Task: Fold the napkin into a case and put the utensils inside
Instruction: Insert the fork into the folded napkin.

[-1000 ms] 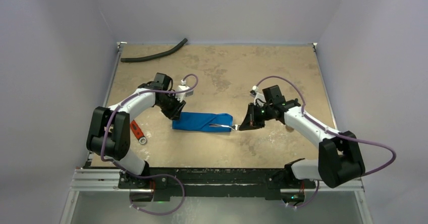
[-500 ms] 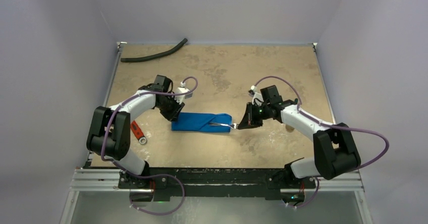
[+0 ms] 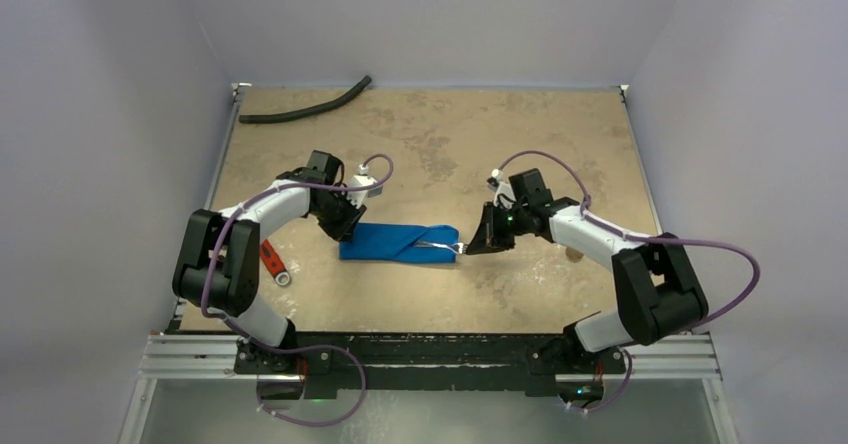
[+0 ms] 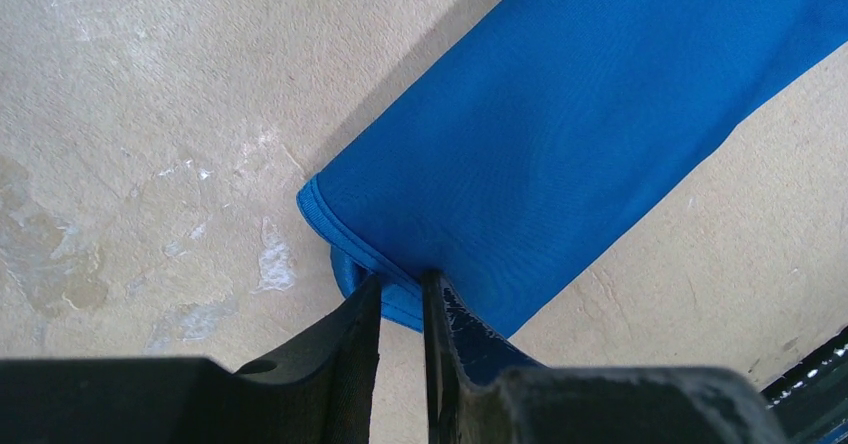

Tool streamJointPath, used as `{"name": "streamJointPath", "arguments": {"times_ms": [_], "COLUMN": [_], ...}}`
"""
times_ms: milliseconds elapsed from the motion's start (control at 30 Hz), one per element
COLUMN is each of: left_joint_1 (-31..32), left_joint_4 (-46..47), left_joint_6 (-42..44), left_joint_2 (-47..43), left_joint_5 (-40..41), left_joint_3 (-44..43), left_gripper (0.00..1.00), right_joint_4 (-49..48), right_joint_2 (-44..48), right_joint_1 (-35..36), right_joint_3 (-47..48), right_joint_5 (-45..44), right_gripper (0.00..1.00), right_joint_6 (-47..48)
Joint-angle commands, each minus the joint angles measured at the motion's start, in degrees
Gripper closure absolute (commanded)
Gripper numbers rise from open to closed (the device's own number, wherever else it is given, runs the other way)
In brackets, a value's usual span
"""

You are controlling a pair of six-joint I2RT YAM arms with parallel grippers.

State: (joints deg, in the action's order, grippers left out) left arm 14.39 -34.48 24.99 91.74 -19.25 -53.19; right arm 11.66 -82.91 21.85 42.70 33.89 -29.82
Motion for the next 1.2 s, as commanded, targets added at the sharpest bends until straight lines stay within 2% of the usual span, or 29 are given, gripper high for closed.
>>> {"name": "streamJointPath", "arguments": {"times_ms": [0,300,533,1167], "left_joint_1": [0.3,0.6,0.5,1.3], "left_joint_4": [1.1,0.9,0.3,-1.1], "left_joint_6": [-0.7,-0.5,0.2,2.4], "left_joint_2": [0.5,0.5,0.4,0.8], "left_joint_5": [-0.1,-0.4,-0.4,0.1], "left_joint_3": [0.4,0.5,0.4,0.8], "left_gripper": [0.8,0.82,0.84,0.88], "right_joint_4": [-1.2,-1.5,-6.2,-10.3], "right_joint_2": [-0.6,-0.3,-5.7,-13.1], "right_joint_1": [2.3,3.7,7.6,10.1], "right_joint_3": [2.8,4.4,6.4,10.3], "right_joint_5": [-1.3,-3.5,-2.6,-2.9], "right_gripper": [1.0,1.0,1.0,1.0], "right_joint_6": [-1.4,-4.5,-6.3,-7.2]}}
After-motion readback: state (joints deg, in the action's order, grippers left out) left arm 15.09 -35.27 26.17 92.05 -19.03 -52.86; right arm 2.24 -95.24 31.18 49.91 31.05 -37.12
